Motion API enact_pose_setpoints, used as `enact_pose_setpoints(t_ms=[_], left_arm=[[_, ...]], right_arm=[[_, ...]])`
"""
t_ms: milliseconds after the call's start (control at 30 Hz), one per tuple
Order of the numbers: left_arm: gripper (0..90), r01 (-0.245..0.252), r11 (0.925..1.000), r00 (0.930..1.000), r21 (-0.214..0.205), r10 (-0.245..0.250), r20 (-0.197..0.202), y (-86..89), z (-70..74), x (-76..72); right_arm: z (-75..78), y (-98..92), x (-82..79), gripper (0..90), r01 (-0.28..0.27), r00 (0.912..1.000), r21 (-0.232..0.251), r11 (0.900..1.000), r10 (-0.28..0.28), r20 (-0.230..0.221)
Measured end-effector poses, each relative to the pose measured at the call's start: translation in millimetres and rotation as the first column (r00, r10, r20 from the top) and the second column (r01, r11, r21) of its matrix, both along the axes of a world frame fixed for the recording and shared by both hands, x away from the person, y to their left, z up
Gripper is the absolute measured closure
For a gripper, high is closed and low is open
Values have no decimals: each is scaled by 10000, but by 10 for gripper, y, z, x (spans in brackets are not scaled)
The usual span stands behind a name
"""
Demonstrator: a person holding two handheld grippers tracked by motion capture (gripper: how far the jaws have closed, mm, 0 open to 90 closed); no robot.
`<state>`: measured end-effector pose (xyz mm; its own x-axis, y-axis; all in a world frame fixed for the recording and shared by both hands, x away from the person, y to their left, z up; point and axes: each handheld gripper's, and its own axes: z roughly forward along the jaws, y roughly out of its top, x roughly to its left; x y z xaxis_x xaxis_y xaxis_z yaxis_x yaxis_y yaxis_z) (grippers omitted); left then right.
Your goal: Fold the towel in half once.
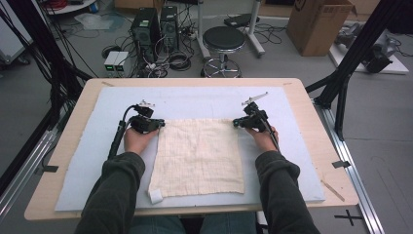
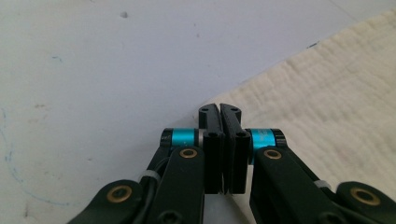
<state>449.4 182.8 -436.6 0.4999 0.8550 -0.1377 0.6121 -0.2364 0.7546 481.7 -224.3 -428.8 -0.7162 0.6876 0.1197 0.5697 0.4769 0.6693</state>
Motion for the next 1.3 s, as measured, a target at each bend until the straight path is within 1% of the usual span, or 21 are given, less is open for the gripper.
enact_pose_setpoints(t_ms=[33,67,100,167,200,267,367,467,500,567,600,667,733,800,833,900,967,1067,1133,1200,1300], left_arm=[[876,-53,10000,10000,-66,53,43,7,14,2],[876,-92,9998,9999,-165,93,97,14,26,3],[877,-75,9998,9999,-200,78,128,24,43,5],[878,-71,9997,9998,-215,75,171,35,71,8],[877,-60,9998,9998,-188,64,196,41,94,14],[877,-95,9996,9995,-283,104,299,46,138,23],[877,-132,9989,9988,-460,154,473,65,200,31],[877,-141,9989,9986,-443,163,506,88,251,49],[878,-192,9985,9979,-518,224,610,95,265,49],[878,-280,9968,9974,-745,328,634,130,282,55],[878,-322,9963,9972,-793,374,644,144,283,57],[878,-388,9958,9970,-830,441,633,171,289,60],[878,-457,9937,9962,-1022,529,694,200,311,56],[878,-517,9906,9946,-1262,626,832,231,347,46],[878,-505,9895,9942,-1352,627,873,244,362,39],[878,-390,9880,9950,-1494,522,855,252,379,20],[878,-206,9899,9955,-1405,334,892,234,394,-1],[878,27,9902,9952,-1398,110,972,196,415,-30],[878,106,9911,9952,-1325,24,980,188,428,-46],[878,193,9932,9951,-1145,-80,983,190,439,-63],[878,281,9941,9948,-1049,-175,1003,195,463,-95]], right_arm=[[11,-3,2,851,-6,10000,52,10000,6,79],[27,-2,1,851,28,10000,125,9999,-28,27],[42,1,8,851,-23,10000,143,9999,21,87],[82,16,9,851,-17,9998,153,9999,14,210],[92,19,9,851,-21,9995,230,9997,14,303],[113,20,21,851,-9,9997,243,9997,2,261],[126,21,21,851,26,9995,313,9995,-36,327],[140,12,24,852,53,9995,402,9992,-66,317],[149,9,23,852,79,9994,443,9990,-93,325],[171,-1,28,851,65,9992,543,9985,-86,398],[188,-1,29,852,106,9993,609,9981,-127,343],[233,7,34,852,68,9991,747,9972,-98,405],[298,34,44,852,-29,9986,780,9970,-12,532],[368,57,45,853,-98,9971,866,9962,31,764],[395,61,50,853,-98,9972,957,9954,27,745],[416,58,48,853,-104,9965,990,9950,21,830],[409,44,46,853,-82,9977,1026,9947,13,676],[420,36,22,853,-135,9987,989,9950,85,512],[443,28,2,853,-235,9978,1027,9944,170,636],[473,23,-22,853,-301,9974,1038,9941,231,685],[499,-3,-54,853,-319,9973,1126,9931,241,695]])
